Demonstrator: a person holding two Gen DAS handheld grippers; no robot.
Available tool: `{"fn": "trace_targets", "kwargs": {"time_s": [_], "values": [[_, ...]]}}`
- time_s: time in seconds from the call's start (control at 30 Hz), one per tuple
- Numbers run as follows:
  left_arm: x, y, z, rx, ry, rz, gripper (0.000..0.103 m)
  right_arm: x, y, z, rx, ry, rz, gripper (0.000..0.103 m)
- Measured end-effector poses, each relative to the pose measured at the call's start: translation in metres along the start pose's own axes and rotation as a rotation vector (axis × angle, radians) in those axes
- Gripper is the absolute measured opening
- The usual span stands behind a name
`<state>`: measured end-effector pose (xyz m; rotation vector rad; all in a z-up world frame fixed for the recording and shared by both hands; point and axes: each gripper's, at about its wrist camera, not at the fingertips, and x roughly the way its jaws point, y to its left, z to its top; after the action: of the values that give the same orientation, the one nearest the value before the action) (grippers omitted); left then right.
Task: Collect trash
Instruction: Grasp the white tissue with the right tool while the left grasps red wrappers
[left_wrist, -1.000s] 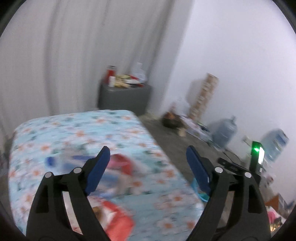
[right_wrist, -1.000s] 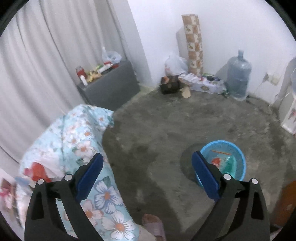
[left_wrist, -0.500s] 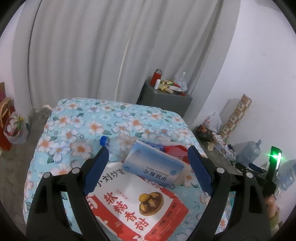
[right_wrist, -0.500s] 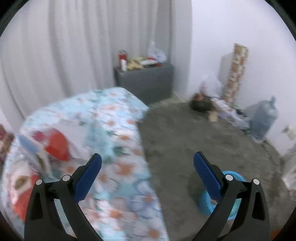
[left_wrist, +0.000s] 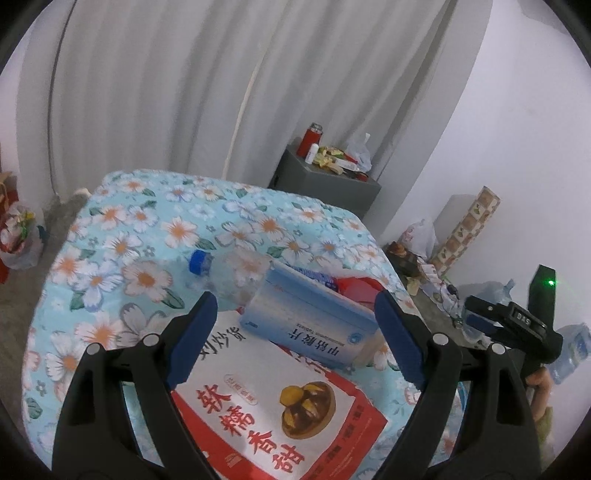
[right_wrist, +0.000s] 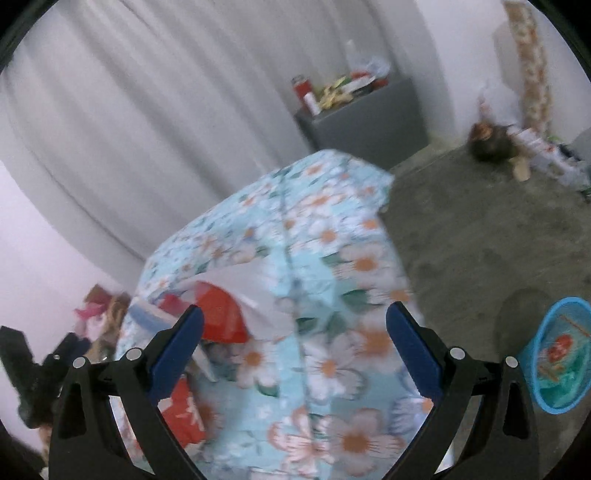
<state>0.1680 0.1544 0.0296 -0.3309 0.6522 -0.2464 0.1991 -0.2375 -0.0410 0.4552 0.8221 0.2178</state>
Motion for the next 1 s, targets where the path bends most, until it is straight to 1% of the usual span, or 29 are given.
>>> {"fn": "trace_targets", "kwargs": {"time_s": [0.07,0.2,0.23,0.27,0.33,0.43,0.5,0.6,0.7,0.77,0.8,0.87,0.9,0.93,1.0], "values": [[0.004,0.001,0.0,0.001,0.003,-0.013,0.082,0.012,0.01,0.003,-0.026,0.03,0.018,0.09],[0.011,0.002,-0.001,0.001,0.011,-0.034,0.082,0.034,0.026,0.006,-0.103,0.074,-0.001,0.081],[0.012,0.003,-0.001,-0.001,0.014,-0.04,0.082,0.04,0.031,0.005,-0.128,0.087,-0.007,0.075],[0.013,0.003,-0.002,-0.001,0.016,-0.047,0.082,0.047,0.035,0.006,-0.153,0.107,-0.01,0.073],[0.014,0.004,-0.003,0.001,0.02,-0.058,0.082,0.058,0.039,0.004,-0.194,0.138,-0.013,0.072],[0.016,0.006,-0.004,0.006,0.02,-0.08,0.082,0.072,0.043,-0.001,-0.257,0.175,-0.03,0.067],[0.017,0.005,-0.005,0.025,0.019,-0.095,0.082,0.079,0.047,-0.005,-0.301,0.192,-0.046,0.065],[0.017,0.0,-0.006,0.059,0.014,-0.11,0.082,0.091,0.053,-0.008,-0.385,0.202,-0.09,0.06],[0.018,-0.005,-0.008,0.086,0.012,-0.123,0.082,0.1,0.055,-0.008,-0.426,0.212,-0.108,0.055],[0.019,-0.008,-0.008,0.097,0.012,-0.137,0.082,0.106,0.054,-0.006,-0.425,0.221,-0.107,0.042],[0.019,-0.01,-0.008,0.102,0.012,-0.145,0.082,0.107,0.054,-0.006,-0.42,0.222,-0.109,0.038],[0.018,-0.014,-0.009,0.111,0.012,-0.151,0.082,0.107,0.051,-0.003,-0.397,0.212,-0.104,0.018],[0.018,-0.017,-0.01,0.119,0.013,-0.154,0.082,0.106,0.051,-0.002,-0.383,0.207,-0.098,0.014],[0.018,-0.019,-0.01,0.127,0.013,-0.157,0.082,0.104,0.049,0.0,-0.366,0.195,-0.09,0.007],[0.017,-0.023,-0.012,0.147,0.016,-0.161,0.082,0.095,0.047,0.004,-0.332,0.152,-0.08,0.005]]}}
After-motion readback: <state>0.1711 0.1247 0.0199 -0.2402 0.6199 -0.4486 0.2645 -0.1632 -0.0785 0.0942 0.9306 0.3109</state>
